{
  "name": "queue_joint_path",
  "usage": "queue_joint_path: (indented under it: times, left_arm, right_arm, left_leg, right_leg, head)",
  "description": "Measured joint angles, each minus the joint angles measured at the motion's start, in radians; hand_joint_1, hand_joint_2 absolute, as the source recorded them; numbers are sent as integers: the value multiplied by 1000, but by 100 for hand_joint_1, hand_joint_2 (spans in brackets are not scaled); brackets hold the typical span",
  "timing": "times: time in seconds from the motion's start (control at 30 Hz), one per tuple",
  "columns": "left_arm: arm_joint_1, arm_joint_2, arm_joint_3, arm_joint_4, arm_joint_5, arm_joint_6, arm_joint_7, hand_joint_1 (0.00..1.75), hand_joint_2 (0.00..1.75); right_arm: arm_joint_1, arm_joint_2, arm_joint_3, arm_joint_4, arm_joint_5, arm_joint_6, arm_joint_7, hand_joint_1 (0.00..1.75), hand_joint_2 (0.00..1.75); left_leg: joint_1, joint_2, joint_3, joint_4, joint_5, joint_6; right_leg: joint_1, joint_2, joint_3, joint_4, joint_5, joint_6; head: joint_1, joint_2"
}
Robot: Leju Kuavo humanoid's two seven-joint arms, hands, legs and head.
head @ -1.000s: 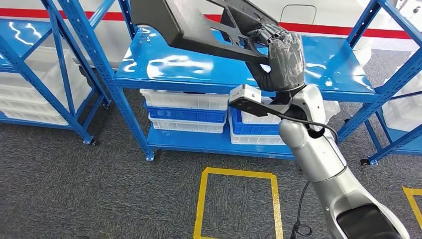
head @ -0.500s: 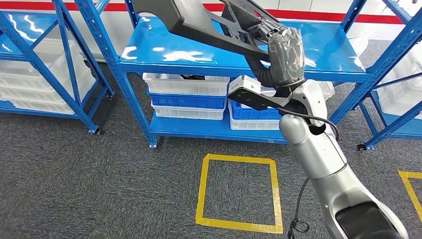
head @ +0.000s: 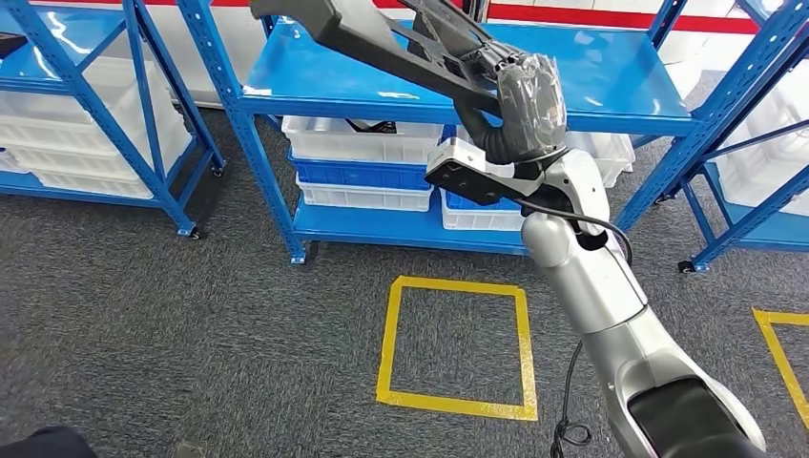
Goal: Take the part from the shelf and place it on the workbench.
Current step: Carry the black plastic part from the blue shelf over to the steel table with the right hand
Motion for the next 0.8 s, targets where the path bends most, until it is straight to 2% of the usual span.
queue_joint_path:
  times: [0.03,0.07,0.13,0.17,0.2,0.23,0.27,0.3,0.33,0.37,0.4,0.43,0.47,0.5,0.53,0.57,0.6,0.63,0.67,0.7,0.73,0.77,0.8]
  left_arm:
    - [-1,-1,0,0,-2,2,0,0,175]
    - [-1,-2,0,0,-2,5,0,0,175]
    - [-2,-2,1,0,-3,8,1,0,175]
    - [-3,-2,1,0,-3,8,1,0,175]
    - [-2,-3,2,0,-3,8,1,0,175]
    - [-2,-4,2,0,-3,8,1,0,175]
    - [-2,-5,2,0,-3,8,1,0,175]
    - [-3,-6,3,0,-3,8,1,0,175]
    - [-3,-6,3,0,-3,8,1,0,175]
    - [-3,-6,3,0,-3,8,1,0,175]
    - [-3,-5,4,0,-3,8,1,0,175]
    - [-3,-5,4,0,-4,8,1,0,175]
    - [-3,-4,4,0,-4,9,1,0,175]
    - [-3,-4,4,0,-4,9,1,0,175]
    - [-2,-3,4,1,-3,9,2,0,175]
    - [-2,-3,4,1,-3,9,2,0,175]
    - [-2,-2,5,1,-2,9,2,0,175]
    - [-2,-2,5,1,-1,9,3,0,175]
    - [-2,-2,6,2,1,9,3,0,175]
    - [-1,-2,7,2,3,10,3,0,175]
    - [-1,-2,8,2,6,10,3,0,175]
    - [0,-2,9,2,9,11,2,0,175]
    - [1,-2,11,2,12,11,1,0,175]
  right_arm:
    - [6,-4,-3,0,0,-1,0,175,175]
    - [14,-9,-7,0,-1,-2,-1,175,175]
    - [26,-19,-15,0,-2,-3,-2,175,175]
    - [31,-23,-19,0,-2,-3,-1,175,175]
    - [36,-27,-22,0,-3,-3,-1,175,175]
    - [41,-29,-23,0,-3,-3,-1,175,175]
    - [45,-31,-24,0,-3,-3,-1,175,175]
    - [47,-33,-25,0,-3,-3,-1,175,175]
    - [48,-33,-25,0,-3,-3,-1,175,175]
    - [48,-34,-25,0,-3,-3,-1,175,175]
    - [48,-34,-26,-1,-3,-3,-1,175,175]
    - [49,-34,-26,-2,-3,-3,-1,175,175]
    - [50,-34,-27,-3,-3,-3,-2,175,175]
    - [51,-35,-27,-3,-3,-3,-2,175,175]
    - [51,-35,-27,-3,-4,-4,-1,175,175]
    - [51,-35,-27,-3,-6,-5,-2,175,175]
    - [52,-35,-27,-2,-11,-6,-5,175,175]
    - [53,-34,-28,-2,-20,-10,-10,175,175]
    - [56,-34,-29,-1,-30,-15,-19,175,175]
    - [61,-33,-30,1,-42,-20,-31,175,175]
    - [68,-32,-31,4,-54,-26,-43,175,175]
    - [76,-30,-31,9,-63,-31,-55,175,175]
    - [83,-27,-32,13,-71,-36,-65,175,175]
  left_leg:
    - [-2,2,-5,-8,11,12]
    - [-2,5,-12,-16,23,25]
    - [-4,9,-32,-23,46,41]
    - [-5,10,-45,-22,55,45]
    - [-6,10,-57,-22,65,45]
    - [-7,11,-70,-21,75,44]
    - [-7,12,-82,-19,84,41]
    - [-5,13,-95,-16,92,37]
    - [-4,14,-108,-10,99,31]
    - [-5,14,-120,-3,105,25]
    - [-6,13,-130,3,112,19]
    - [-9,12,-137,6,120,14]
    - [-11,11,-141,6,130,10]
    - [-11,10,-145,6,137,6]
    - [-9,11,-151,9,131,2]
    - [-8,11,-158,24,107,-3]
    - [-6,11,-169,58,63,-7]
    - [-5,11,-180,111,7,-11]
    - [-5,11,-192,176,-45,-13]
    - [-5,11,-199,238,-76,-13]
    - [-5,11,-199,282,-83,-12]
    - [-5,11,-186,298,-67,-8]
    - [-7,10,-157,282,-39,-2]
  right_leg:
    - [0,1,-8,4,-6,2]
    - [1,2,-20,24,-29,-2]
    - [2,5,-56,124,-108,-18]
    - [4,6,-72,193,-145,-22]
    - [5,7,-82,250,-166,-19]
    - [5,8,-78,284,-169,-11]
    - [5,8,-58,281,-153,1]
    - [3,8,-21,243,-131,12]
    - [0,8,26,178,-119,21]
    - [2,9,76,107,-118,22]
    - [5,11,110,52,-124,19]
    - [9,12,129,18,-135,12]
    - [15,13,133,10,-137,4]
    - [11,12,122,13,-132,-6]
    - [8,11,115,16,-125,-15]
    - [5,9,105,18,-117,-28]
    - [2,8,94,18,-107,-41]
    - [5,7,85,18,-97,-51]
    - [9,7,72,18,-87,-59]
    - [13,7,60,19,-76,-63]
    - [17,6,47,20,-66,-65]
    - [21,6,34,21,-57,-66]
    - [25,7,22,21,-47,-66]
  head:
    - [0,0]
    - [2,0]
    - [5,0]
    - [7,0]
    - [7,0]
    - [7,0]
    - [7,0]
    - [7,0]
    - [8,0]
    - [9,0]
    - [9,0]
    - [9,0]
    - [9,0]
    - [9,0]
    - [8,0]
    - [7,0]
    - [6,0]
    - [4,0]
    - [4,0]
    - [3,0]
    - [3,0]
    - [3,0]
    - [3,0]
